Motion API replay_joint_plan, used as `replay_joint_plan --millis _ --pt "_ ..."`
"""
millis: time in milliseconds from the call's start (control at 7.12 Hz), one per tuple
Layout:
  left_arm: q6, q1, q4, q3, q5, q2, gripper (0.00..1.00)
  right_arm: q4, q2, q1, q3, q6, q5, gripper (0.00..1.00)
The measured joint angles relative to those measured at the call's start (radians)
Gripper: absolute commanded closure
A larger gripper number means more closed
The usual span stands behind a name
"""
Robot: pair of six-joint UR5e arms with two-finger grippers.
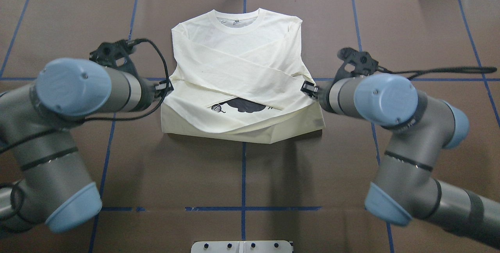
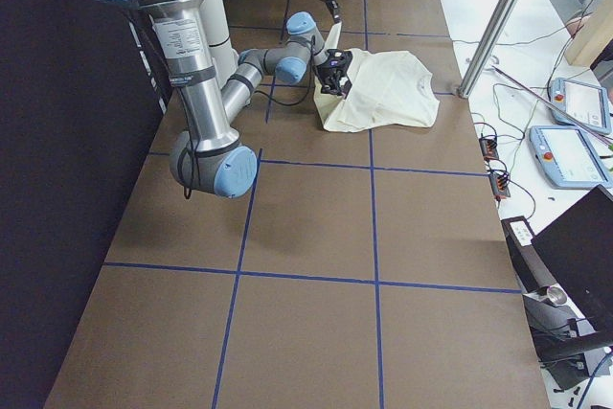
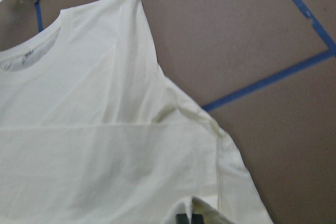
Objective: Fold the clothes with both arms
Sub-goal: 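Lift the hem with both grippers and fold it up toward the collar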
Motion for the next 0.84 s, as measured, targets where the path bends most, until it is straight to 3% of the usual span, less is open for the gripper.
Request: replay_joint_plan --millis 421,562,843 --pt "0.023 -0.141 -0.308 0.374 0.004 -0.112 1.00 0.059 0.288 0.170 -0.473 -0.115 0.076 1.00" --pt "0.041 -0.161 -0.363 0.456 0.011 -0.140 1.00 0.112 0.346 0.195 -0.595 -0.123 0.078 1.00" --pt "0.057 -0.173 -0.452 0.578 0.032 -0.176 1.00 0.162 0.414 0.211 -0.749 -0.140 0.070 1.00"
